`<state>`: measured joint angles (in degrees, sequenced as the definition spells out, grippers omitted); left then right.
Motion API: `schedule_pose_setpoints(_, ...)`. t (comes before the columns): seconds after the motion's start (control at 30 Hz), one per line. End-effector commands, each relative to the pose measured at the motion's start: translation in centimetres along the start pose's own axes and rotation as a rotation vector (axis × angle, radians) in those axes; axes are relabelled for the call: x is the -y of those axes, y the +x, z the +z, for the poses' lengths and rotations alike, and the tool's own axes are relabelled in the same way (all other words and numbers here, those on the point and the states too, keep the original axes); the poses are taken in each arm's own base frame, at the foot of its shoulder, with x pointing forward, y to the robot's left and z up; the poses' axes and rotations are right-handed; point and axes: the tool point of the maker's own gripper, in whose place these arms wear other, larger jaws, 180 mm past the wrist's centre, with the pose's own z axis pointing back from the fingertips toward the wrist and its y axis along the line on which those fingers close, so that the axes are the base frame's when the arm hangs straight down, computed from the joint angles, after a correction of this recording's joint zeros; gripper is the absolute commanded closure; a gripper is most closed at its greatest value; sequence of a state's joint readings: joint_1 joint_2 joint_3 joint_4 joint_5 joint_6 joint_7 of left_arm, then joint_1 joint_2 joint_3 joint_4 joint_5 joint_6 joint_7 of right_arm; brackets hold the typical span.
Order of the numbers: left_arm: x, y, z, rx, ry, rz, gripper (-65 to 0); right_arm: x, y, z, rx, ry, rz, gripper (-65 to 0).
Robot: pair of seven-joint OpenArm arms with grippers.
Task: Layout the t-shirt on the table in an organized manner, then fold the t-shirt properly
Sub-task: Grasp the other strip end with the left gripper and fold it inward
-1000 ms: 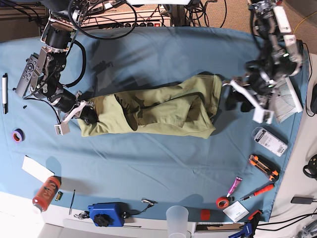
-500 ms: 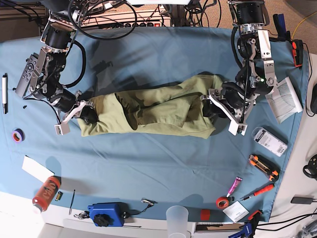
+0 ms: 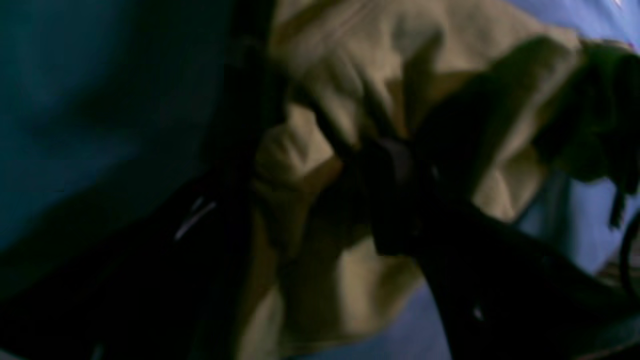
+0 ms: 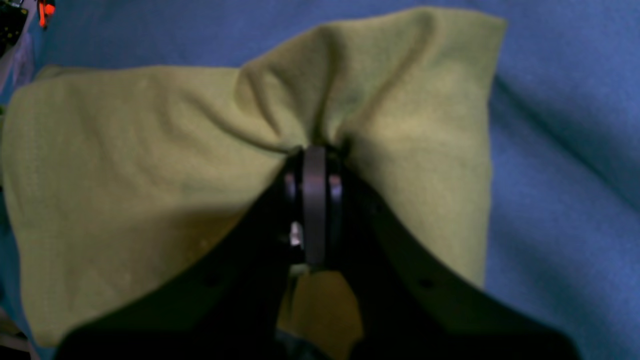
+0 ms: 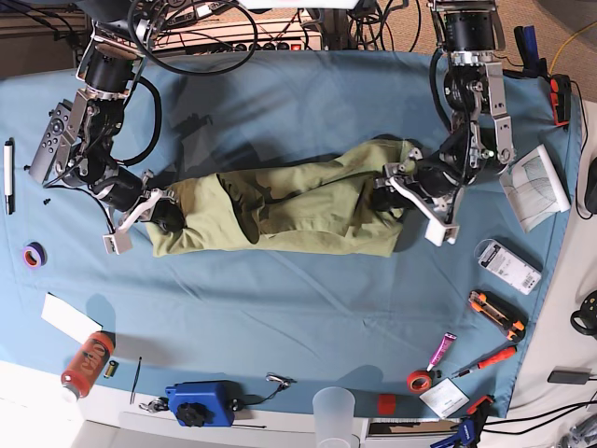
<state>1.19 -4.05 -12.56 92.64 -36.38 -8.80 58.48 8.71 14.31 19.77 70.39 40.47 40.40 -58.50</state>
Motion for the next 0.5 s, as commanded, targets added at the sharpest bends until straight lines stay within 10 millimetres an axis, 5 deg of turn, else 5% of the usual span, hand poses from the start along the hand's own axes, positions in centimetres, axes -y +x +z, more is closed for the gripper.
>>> schedule_pose_setpoints(0.0, 0.7, -0.3, -0.1, -0.02, -0.02, 0.006, -34.2, 0.8, 0.0, 0.4, -0.035, -0.034, 0.023, 0.0)
schedule_pose_setpoints(0.17, 2.5, -0.3, -0.7, -0.006, -0.077, 0.04, -29.3, 0.7, 0.0, 0.4, -0.033, -0.031, 0.021, 0.0)
schedule_pose_setpoints(0.37, 1.5, 0.3, -0.7, 0.014, -0.02, 0.022, 0.0, 0.7, 0.1, 0.4, -0.03, -0.029, 0.019, 0.0)
schedule_pose_setpoints(0.47, 0.9, 1.0, -0.5, 0.007, 0.011, 0.023, 0.0, 0.0, 0.8, 0.4, 0.01, 0.011, -0.005, 0.0)
